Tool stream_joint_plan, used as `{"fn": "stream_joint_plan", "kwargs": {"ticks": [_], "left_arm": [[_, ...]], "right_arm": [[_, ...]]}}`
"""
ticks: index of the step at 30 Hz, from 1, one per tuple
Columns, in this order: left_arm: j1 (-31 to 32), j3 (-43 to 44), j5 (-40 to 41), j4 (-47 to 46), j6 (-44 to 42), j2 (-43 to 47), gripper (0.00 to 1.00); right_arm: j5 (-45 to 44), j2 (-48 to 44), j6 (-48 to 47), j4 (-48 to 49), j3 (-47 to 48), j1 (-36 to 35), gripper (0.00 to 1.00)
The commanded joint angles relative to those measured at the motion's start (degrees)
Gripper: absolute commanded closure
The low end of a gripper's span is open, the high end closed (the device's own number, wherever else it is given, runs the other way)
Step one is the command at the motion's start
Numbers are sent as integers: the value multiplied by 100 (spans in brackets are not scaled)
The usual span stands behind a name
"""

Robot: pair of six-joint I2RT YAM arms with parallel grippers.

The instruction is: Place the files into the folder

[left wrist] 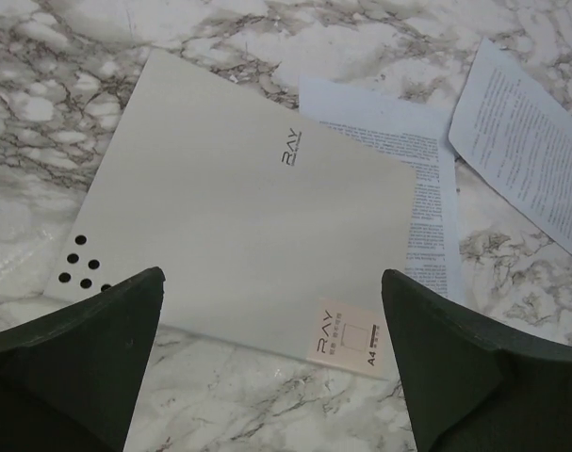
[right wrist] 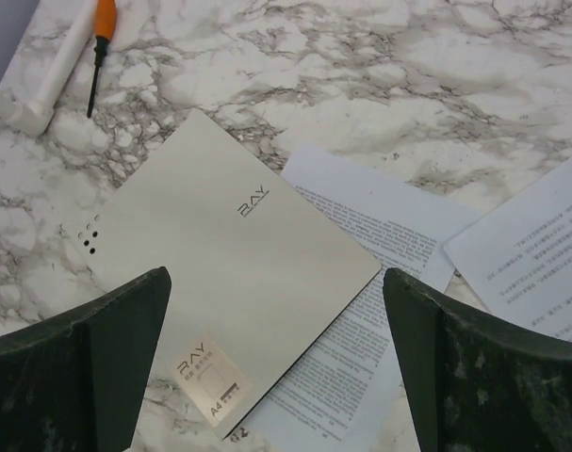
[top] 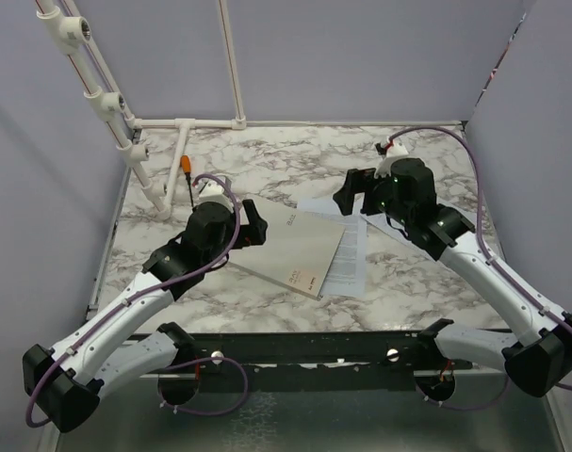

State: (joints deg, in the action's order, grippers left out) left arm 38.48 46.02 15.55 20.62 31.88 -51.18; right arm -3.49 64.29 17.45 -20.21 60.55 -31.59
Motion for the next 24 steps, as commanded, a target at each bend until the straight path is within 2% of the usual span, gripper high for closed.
{"fn": "stream_joint_plan", "kwargs": {"ticks": [1,8,16,24], "left_arm": [[13,-117,84,664,931,-43,1],[9,-165,98,1321,1757,-346,1],[-12,-438,-215,1288,2044,-954,1],[-123,-790,-839,567,2306,-1357,1]], "right_arm": [[-183,443,-265,-165,494,-31,0],[-316,1038,-794,-284,884,-35,0],[-34,2257,-1011,-507,1565,-18,0],[1192,3869,-963,-1014,2608,110,0]]}}
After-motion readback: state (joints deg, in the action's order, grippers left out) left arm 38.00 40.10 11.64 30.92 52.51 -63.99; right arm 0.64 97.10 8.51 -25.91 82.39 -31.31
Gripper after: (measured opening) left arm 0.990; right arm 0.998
